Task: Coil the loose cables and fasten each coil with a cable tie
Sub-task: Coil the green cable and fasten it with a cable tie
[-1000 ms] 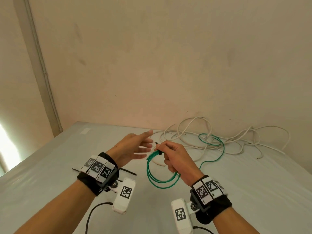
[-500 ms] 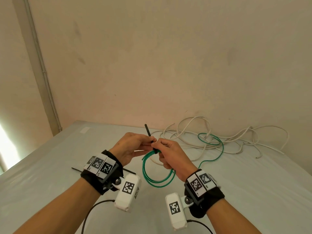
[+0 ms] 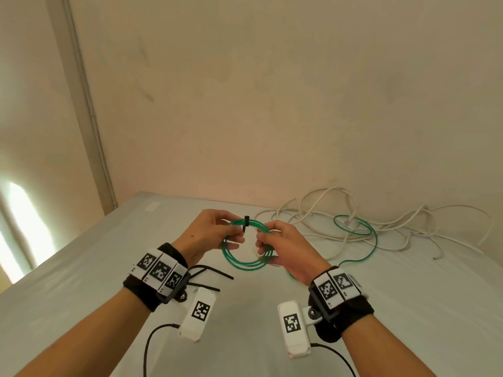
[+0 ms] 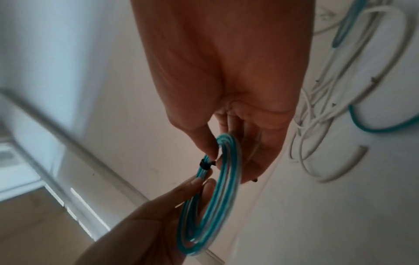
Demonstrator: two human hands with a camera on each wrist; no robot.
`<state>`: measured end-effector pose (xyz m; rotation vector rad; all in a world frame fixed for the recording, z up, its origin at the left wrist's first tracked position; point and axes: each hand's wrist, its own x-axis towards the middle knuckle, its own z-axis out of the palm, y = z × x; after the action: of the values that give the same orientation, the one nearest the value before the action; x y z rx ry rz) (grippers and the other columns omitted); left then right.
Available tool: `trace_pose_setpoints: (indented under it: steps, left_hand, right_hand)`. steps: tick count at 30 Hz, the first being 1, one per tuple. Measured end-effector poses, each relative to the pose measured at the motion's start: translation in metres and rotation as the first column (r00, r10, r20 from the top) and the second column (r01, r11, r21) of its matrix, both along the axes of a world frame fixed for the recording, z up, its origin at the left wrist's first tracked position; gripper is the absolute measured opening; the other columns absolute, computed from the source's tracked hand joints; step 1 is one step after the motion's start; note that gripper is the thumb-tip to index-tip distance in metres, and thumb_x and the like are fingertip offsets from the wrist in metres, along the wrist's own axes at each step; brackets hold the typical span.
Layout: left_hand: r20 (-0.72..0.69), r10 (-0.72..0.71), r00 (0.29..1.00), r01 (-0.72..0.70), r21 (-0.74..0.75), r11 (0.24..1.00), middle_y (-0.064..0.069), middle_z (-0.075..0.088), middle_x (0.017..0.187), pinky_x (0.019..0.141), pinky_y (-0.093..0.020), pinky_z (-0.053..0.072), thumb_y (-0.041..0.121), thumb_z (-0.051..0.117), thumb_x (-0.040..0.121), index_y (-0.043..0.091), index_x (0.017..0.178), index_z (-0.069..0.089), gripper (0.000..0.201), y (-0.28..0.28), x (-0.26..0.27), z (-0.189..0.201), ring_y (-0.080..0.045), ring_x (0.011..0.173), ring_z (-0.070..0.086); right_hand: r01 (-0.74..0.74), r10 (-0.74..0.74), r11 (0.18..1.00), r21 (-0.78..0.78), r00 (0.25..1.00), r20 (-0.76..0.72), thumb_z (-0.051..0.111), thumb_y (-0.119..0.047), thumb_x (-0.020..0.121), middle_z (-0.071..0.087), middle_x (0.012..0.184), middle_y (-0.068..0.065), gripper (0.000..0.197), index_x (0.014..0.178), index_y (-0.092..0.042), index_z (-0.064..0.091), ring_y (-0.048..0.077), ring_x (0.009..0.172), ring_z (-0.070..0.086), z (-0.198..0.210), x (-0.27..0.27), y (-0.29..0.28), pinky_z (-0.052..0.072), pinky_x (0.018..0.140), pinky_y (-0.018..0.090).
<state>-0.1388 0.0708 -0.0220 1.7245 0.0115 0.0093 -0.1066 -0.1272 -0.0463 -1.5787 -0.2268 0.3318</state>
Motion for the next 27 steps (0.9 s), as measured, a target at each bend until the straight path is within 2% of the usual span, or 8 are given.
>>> trace_pose_setpoints:
  steps: [4, 8, 11, 15, 20, 22, 24, 27]
  left_hand:
    - [0.066, 0.049, 0.997, -0.052, 0.053, 0.997, -0.02, 0.076, 0.102, 0.084, -0.041, 0.064, 0.005, 0.071, 0.095, 0.008, 0.111, 0.076, 0.017, 0.019, 0.003, 0.0, -0.028, 0.093, 0.077]
    - [0.086, -0.042, 0.995, 0.027, 0.161, 0.987, -0.015, 0.077, 0.098, 0.08, -0.036, 0.064, 0.011, 0.073, 0.094, 0.014, 0.11, 0.078, 0.017, 0.027, 0.001, 0.009, -0.024, 0.089, 0.076]
    - [0.077, -0.037, 0.996, 0.026, 0.141, 0.99, -0.014, 0.077, 0.097, 0.081, -0.039, 0.064, 0.012, 0.075, 0.093, 0.014, 0.118, 0.074, 0.026, 0.036, 0.001, 0.013, -0.024, 0.087, 0.075]
    - [-0.105, -0.111, 0.988, 0.1, -0.101, 0.99, -0.019, 0.076, 0.11, 0.095, -0.043, 0.059, 0.008, 0.078, 0.089, 0.003, 0.126, 0.064, 0.041, 0.056, -0.002, 0.013, -0.031, 0.104, 0.075]
    - [-0.072, -0.116, 0.991, 0.101, -0.183, 0.978, -0.016, 0.075, 0.117, 0.098, -0.039, 0.058, 0.011, 0.076, 0.083, 0.003, 0.121, 0.072, 0.04, 0.073, -0.006, 0.018, -0.025, 0.106, 0.074]
    - [0.017, -0.038, 0.999, 0.039, -0.079, 0.996, -0.01, 0.078, 0.111, 0.092, -0.035, 0.059, 0.014, 0.08, 0.079, 0.007, 0.117, 0.075, 0.039, 0.078, -0.003, 0.029, -0.02, 0.096, 0.075]
    - [0.09, 0.041, 0.995, -0.056, 0.171, 0.984, -0.006, 0.081, 0.097, 0.081, -0.026, 0.056, 0.017, 0.085, 0.079, 0.013, 0.11, 0.076, 0.032, 0.084, 0.007, 0.036, -0.014, 0.087, 0.076]
    - [0.135, 0.058, 0.989, -0.133, 0.65, 0.749, 0.003, 0.08, 0.081, 0.068, -0.017, 0.05, 0.022, 0.091, 0.075, 0.018, 0.101, 0.078, 0.029, 0.094, 0.042, 0.02, -0.008, 0.076, 0.074]
  right_hand:
    - [-0.01, 0.033, 0.984, -0.18, 0.992, 0.121, 0.071, -0.012, 0.095, 0.078, 0.099, 0.012, 0.046, 0.133, -0.022, 0.048, 0.018, 0.086, 0.074, 0.002, 0.004, 0.007, 0.064, 0.076, 0.036]
    - [0.04, 0.13, 0.897, -0.44, 0.928, 0.35, 0.071, -0.021, 0.095, 0.076, 0.092, 0.007, 0.052, 0.141, -0.037, 0.052, 0.019, 0.083, 0.075, 0.016, 0.012, 0.02, 0.064, 0.065, 0.028]
    - [0.069, 0.11, 0.91, -0.41, 0.91, 0.399, 0.074, -0.021, 0.094, 0.075, 0.088, 0.008, 0.037, 0.128, -0.032, 0.067, 0.016, 0.073, 0.074, 0.021, 0.019, 0.032, 0.059, 0.055, 0.023]
    - [0.113, -0.009, 0.953, -0.281, 0.938, 0.347, 0.075, -0.014, 0.092, 0.07, 0.078, 0.007, 0.029, 0.119, -0.024, 0.072, 0.014, 0.066, 0.071, 0.016, 0.028, 0.045, 0.061, 0.054, 0.03]
    - [0.083, -0.009, 0.95, -0.3, 0.971, 0.238, 0.079, -0.028, 0.091, 0.071, 0.102, 0.014, 0.032, 0.121, -0.026, 0.069, 0.021, 0.089, 0.072, 0.006, 0.043, 0.064, 0.065, 0.066, 0.033]
    - [0.041, 0.058, 0.917, -0.398, 0.971, 0.233, 0.079, -0.037, 0.09, 0.07, 0.102, 0.006, 0.042, 0.129, -0.03, 0.064, 0.022, 0.098, 0.071, 0.006, 0.046, 0.072, 0.064, 0.075, 0.034]
    - [0.033, 0.069, 0.905, -0.425, 0.972, 0.223, 0.076, -0.036, 0.092, 0.069, 0.101, 0.002, 0.046, 0.134, -0.027, 0.058, 0.022, 0.101, 0.071, 0.005, 0.049, 0.081, 0.064, 0.082, 0.037]
    - [0.039, 0.037, 0.9, -0.435, 0.986, 0.165, 0.071, -0.03, 0.096, 0.069, 0.111, 0.008, 0.039, 0.131, -0.017, 0.058, 0.021, 0.101, 0.072, 0.003, 0.054, 0.091, 0.063, 0.074, 0.033]
